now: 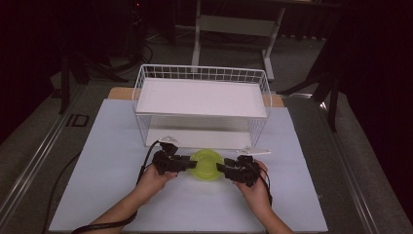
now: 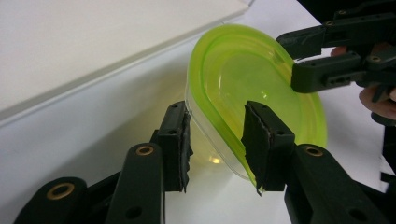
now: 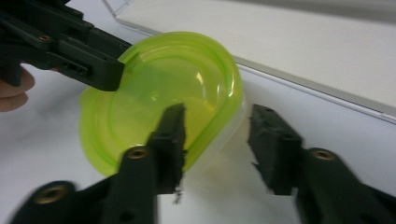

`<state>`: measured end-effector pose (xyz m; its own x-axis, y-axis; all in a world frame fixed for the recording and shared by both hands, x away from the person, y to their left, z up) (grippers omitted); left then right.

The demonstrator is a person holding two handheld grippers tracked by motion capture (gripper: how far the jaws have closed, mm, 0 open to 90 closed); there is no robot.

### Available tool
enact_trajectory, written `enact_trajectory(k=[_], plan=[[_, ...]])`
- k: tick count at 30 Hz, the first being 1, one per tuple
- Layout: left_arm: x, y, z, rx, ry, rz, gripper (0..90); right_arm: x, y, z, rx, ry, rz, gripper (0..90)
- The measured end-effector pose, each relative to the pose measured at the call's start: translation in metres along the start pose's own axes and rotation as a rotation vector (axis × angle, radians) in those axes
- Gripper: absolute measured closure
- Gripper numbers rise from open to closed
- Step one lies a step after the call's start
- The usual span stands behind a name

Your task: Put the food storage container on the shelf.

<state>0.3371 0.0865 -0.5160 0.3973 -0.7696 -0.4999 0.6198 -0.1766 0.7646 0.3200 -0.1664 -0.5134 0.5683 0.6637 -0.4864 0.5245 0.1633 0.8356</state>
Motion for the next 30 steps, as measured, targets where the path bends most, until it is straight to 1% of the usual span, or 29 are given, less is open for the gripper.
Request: enact_trajectory(k=[3, 5, 6, 8, 9, 10, 11, 13, 16, 18, 21, 22, 23, 24, 25, 26, 27, 28, 30], plan=[[-0.001, -0.001, 0.002, -0.005, -0.005, -0.006, 63.3, -0.001, -0.001, -0.003, 0.007, 0.004, 0.001, 60.2], [-0.004, -0.004, 0.006, 0.012, -0.013, -0.009, 63.7, -0.003, -0.002, -0.005, 0.002, 0.005, 0.002, 62.6], [-0.005, -0.005, 0.008, 0.022, -0.011, -0.003, 63.7, -0.003, -0.002, -0.005, 0.005, 0.006, 0.001, 63.9], [-0.006, -0.008, 0.013, 0.029, -0.011, 0.009, 63.9, -0.005, -0.003, -0.008, -0.006, -0.003, -0.004, 65.4], [-0.006, -0.008, 0.013, 0.029, -0.011, 0.009, 64.4, -0.005, -0.003, -0.008, -0.006, -0.003, -0.004, 65.4], [-0.008, -0.011, 0.015, 0.039, 0.003, 0.015, 64.4, -0.005, -0.003, -0.008, -0.014, -0.002, -0.005, 65.8], [-0.009, -0.012, 0.017, 0.041, 0.007, 0.014, 64.9, -0.006, -0.003, -0.010, -0.012, 0.002, -0.005, 66.9], [-0.011, -0.014, 0.017, 0.026, 0.010, 0.014, 66.2, -0.007, -0.003, -0.012, -0.006, 0.008, -0.007, 68.0], [-0.013, -0.017, 0.018, 0.024, 0.009, 0.018, 67.8, -0.009, -0.004, -0.014, 0.005, 0.024, -0.011, 69.3], [-0.014, -0.019, 0.019, 0.010, 0.008, 0.022, 69.1, -0.010, -0.004, -0.015, 0.011, 0.029, -0.013, 70.0], [-0.016, -0.021, 0.021, 0.000, 0.012, 0.017, 72.5, -0.011, -0.005, -0.017, 0.031, 0.038, -0.009, 72.9], [-0.017, -0.022, 0.022, -0.005, 0.013, 0.015, 74.0, -0.012, -0.005, -0.018, 0.031, 0.039, -0.010, 74.0], [-0.019, -0.023, 0.023, 0.002, 0.040, 0.006, 77.4, -0.012, -0.005, -0.020, 0.028, 0.034, -0.014, 76.9], [-0.020, -0.025, 0.023, 0.017, 0.057, 0.004, 81.5, -0.012, -0.006, -0.021, 0.026, 0.039, -0.024, 80.4], [-0.021, -0.028, 0.022, 0.001, 0.049, 0.001, 81.4, -0.011, -0.007, -0.022, 0.029, 0.050, -0.043, 80.5], [-0.022, -0.030, 0.022, -0.020, 0.036, 0.019, 81.6, -0.011, -0.009, -0.023, 0.027, 0.054, -0.048, 80.6], [-0.024, -0.032, 0.022, -0.029, 0.030, 0.021, 81.6, -0.011, -0.009, -0.025, 0.031, 0.055, -0.046, 80.7], [-0.027, -0.032, 0.022, -0.030, 0.026, 0.031, 81.6, -0.011, -0.008, -0.027, 0.031, 0.058, -0.049, 80.7], [-0.032, -0.030, 0.024, -0.017, 0.035, 0.057, 81.7, -0.014, -0.004, -0.031, 0.013, 0.053, -0.029, 80.7]])
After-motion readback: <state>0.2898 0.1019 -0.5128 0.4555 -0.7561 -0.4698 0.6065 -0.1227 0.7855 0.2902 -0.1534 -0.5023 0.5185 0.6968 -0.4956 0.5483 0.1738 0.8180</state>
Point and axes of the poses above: each handheld gripper's, and its own axes: x roughly forward along the jaws, y roughly out of its top, z roughly to its right, the point moved 2 cm from there along x, roughly forward along the jaws, and after that the axes turned 8 degrees about z, right-handed, at the moved point
